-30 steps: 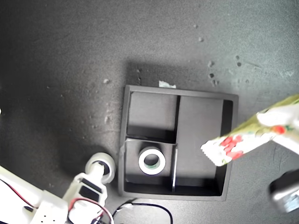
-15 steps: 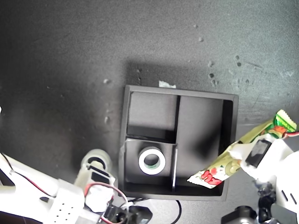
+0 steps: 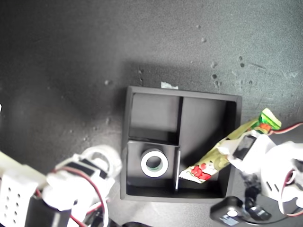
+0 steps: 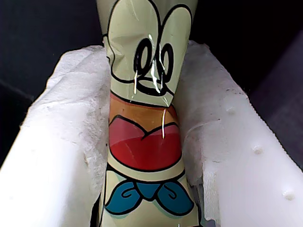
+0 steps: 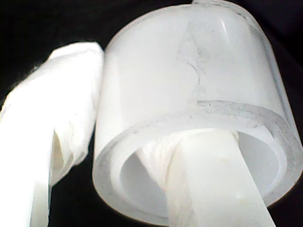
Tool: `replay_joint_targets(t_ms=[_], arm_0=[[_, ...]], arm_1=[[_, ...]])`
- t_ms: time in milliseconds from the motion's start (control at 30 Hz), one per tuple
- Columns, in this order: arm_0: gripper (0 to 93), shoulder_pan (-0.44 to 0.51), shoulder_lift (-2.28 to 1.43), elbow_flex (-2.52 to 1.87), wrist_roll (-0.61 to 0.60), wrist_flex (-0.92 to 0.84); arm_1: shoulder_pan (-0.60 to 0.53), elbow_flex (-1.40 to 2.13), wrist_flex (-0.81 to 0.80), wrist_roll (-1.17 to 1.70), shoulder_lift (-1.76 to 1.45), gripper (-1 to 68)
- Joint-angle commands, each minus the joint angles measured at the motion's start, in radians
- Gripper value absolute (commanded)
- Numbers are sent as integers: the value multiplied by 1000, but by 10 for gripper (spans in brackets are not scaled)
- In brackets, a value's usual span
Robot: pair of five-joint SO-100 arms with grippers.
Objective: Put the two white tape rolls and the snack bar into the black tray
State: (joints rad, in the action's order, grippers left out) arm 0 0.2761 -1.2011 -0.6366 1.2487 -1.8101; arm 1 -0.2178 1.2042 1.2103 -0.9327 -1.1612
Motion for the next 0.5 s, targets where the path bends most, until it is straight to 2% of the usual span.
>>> replay_joint_targets(t_ms=[0, 200, 400, 433, 467], arm_0=[[0, -77, 138, 314, -153, -11], [0, -160, 451, 650, -262, -18], [0, -224, 652, 805, -270, -20], [0, -236, 675, 824, -272, -20], [1, -249, 699, 844, -275, -20]], arm_1=[[-11, -23, -8, 40, 35, -4], [-34, -80, -8, 66, 117, -4], [-55, -147, 8, 101, 117, 3], [-61, -167, 17, 110, 117, 38], [-69, -190, 29, 118, 117, 111]])
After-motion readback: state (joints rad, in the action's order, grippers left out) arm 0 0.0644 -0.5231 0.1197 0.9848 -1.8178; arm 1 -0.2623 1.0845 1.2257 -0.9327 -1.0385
